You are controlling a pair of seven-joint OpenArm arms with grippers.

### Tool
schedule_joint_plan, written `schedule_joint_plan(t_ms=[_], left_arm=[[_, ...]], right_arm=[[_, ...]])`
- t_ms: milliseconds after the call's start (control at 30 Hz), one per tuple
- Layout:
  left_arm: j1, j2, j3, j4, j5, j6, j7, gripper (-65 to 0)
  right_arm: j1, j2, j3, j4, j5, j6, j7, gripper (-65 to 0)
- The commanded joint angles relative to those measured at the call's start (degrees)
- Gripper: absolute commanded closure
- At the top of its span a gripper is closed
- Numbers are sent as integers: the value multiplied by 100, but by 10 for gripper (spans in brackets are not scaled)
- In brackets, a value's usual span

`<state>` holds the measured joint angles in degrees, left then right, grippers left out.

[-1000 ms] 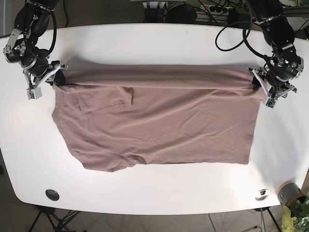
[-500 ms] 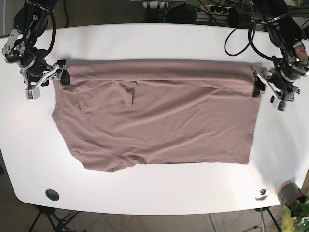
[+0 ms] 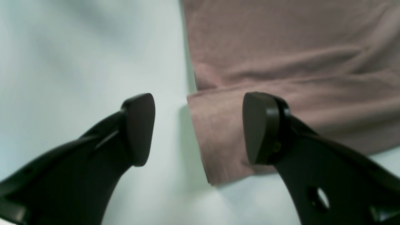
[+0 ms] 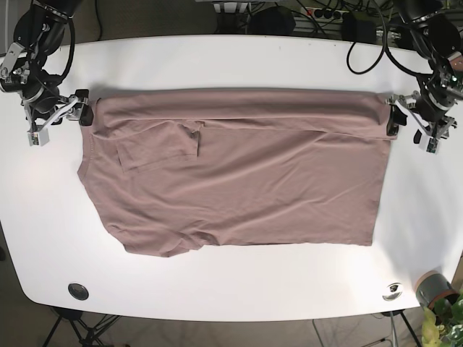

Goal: Fold the T-shirt properly
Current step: 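Lay the folded edge down and pull it taut with both grippers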

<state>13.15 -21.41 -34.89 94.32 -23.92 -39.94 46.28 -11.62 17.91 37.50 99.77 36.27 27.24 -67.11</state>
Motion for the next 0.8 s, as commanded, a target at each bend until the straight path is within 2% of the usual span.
schedule_joint_plan(t_ms=[0,133,333,433,600,767], left_arm=[[70,-105,39,84,199,-6,-395,-411],[281,-61,144,-39,612,-6,-879,-407],[307,132,136,-461,990,-6,-1652,-407],[325,141,162,-531,1016,-6,-1723,-407],[290,264,171,-927,1025,-6,-1749,-407],[290,273,171,-1032,1034,-6,-1749,-406]], right_arm=[[50,103,26,-29,96,40,105,-509],[50,68,26,-232,149,40,105,-509],[58,-90,17,-363,105,40,131,-509],[58,-90,-106,-425,96,40,184,-509],[58,-64,-501,-680,87,23,623,-509],[67,-46,-572,-1076,78,23,834,-506]])
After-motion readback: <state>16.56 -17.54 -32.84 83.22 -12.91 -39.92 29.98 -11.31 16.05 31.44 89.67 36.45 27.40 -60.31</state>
